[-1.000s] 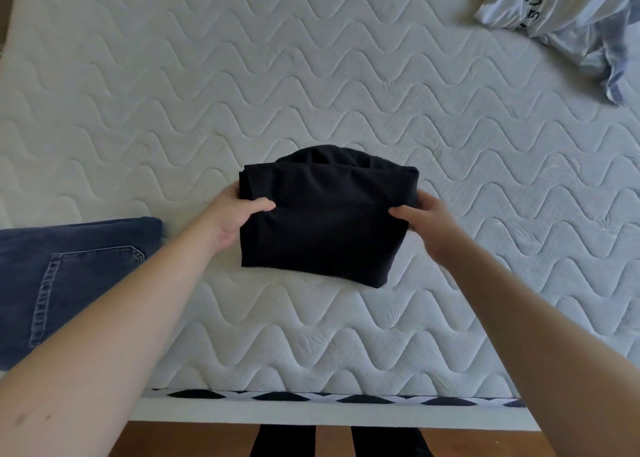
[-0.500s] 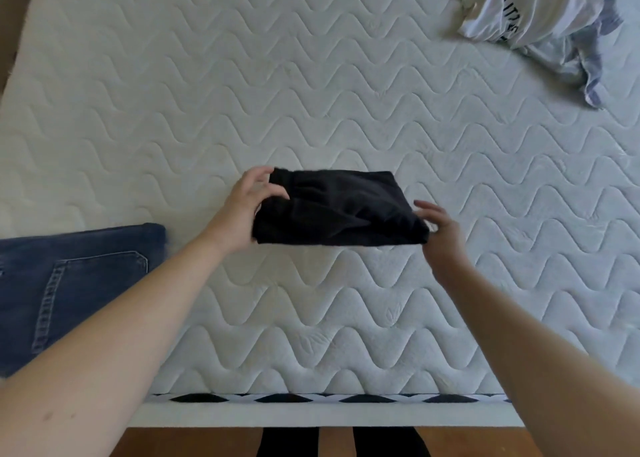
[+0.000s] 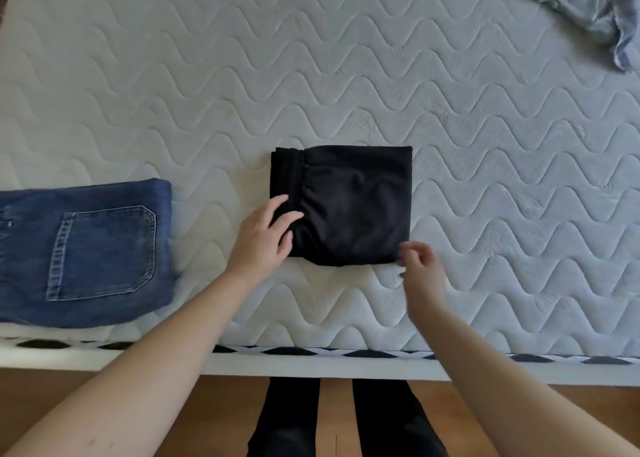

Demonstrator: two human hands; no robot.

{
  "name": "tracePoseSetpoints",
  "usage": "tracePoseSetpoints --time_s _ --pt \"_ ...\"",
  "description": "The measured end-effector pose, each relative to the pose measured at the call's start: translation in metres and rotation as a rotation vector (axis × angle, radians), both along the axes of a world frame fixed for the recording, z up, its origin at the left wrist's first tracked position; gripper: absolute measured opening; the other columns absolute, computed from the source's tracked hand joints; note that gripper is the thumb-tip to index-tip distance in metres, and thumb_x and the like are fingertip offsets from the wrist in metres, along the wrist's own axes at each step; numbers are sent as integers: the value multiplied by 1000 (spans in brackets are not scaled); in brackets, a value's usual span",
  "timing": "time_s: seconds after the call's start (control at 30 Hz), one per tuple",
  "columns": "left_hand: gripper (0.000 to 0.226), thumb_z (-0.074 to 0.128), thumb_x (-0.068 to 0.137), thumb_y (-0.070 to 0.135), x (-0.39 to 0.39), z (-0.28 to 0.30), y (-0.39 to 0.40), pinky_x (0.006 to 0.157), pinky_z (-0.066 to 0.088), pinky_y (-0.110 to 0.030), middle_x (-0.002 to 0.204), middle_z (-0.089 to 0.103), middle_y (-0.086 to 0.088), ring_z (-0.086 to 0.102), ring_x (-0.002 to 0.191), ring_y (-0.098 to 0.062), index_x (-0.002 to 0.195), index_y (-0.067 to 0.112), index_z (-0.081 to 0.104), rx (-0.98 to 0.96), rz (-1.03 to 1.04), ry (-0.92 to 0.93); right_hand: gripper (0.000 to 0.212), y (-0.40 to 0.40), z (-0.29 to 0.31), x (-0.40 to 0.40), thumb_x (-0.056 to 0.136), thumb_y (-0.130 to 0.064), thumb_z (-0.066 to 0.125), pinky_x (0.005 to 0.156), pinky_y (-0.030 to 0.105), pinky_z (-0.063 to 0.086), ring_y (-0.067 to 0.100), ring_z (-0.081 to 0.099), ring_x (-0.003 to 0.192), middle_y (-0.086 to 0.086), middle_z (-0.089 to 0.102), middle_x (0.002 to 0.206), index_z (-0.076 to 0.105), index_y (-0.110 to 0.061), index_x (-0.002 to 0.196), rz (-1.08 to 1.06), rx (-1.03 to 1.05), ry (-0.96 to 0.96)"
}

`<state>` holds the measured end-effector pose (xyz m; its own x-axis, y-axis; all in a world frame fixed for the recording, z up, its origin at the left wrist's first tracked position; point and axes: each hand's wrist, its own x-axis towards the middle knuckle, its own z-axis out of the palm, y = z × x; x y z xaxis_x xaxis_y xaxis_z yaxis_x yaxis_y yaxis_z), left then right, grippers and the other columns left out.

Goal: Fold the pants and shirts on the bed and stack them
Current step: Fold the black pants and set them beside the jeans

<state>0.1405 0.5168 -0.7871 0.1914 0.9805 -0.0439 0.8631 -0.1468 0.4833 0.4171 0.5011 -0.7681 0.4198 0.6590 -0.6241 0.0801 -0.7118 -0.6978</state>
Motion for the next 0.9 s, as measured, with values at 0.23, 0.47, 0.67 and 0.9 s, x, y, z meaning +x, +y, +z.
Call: tracePoseSetpoints --time_s 0.23,0.47,0.67,0.9 --pt "65 64 83 0 11 -6 6 93 47 -44 159 26 -7 20 148 -28 142 22 49 -169 -219 223 22 -13 7 -74 96 -33 62 93 30 53 16 67 98 4 67 101 56 -12 92 -225 -433 582" --pt "54 63 57 -25 4 0 19 85 54 -50 120 59 -26 56 117 -42 106 -3 69 -3 -178 90 23 4 -3 -93 98 -25 60 105 33 47 22 60 120 13 59 134 58 -8 113 -465 -359 797" --pt "49 66 57 -22 -4 5 17 81 55 -46 107 63 -23 61 102 -40 102 -2 70 206 -112 145 44 32 -4 -94 105 -9 35 117 38 32 33 35 143 23 34 153 29 7 146 -618 -213 963" --pt "48 77 62 -1 4 -12 -7 72 56 -49 119 54 -26 57 109 -45 109 2 68 -6 -68 260 39 15 -19 -84 101 -4 44 109 41 43 30 51 131 17 44 147 40 2 140 -476 -350 828"
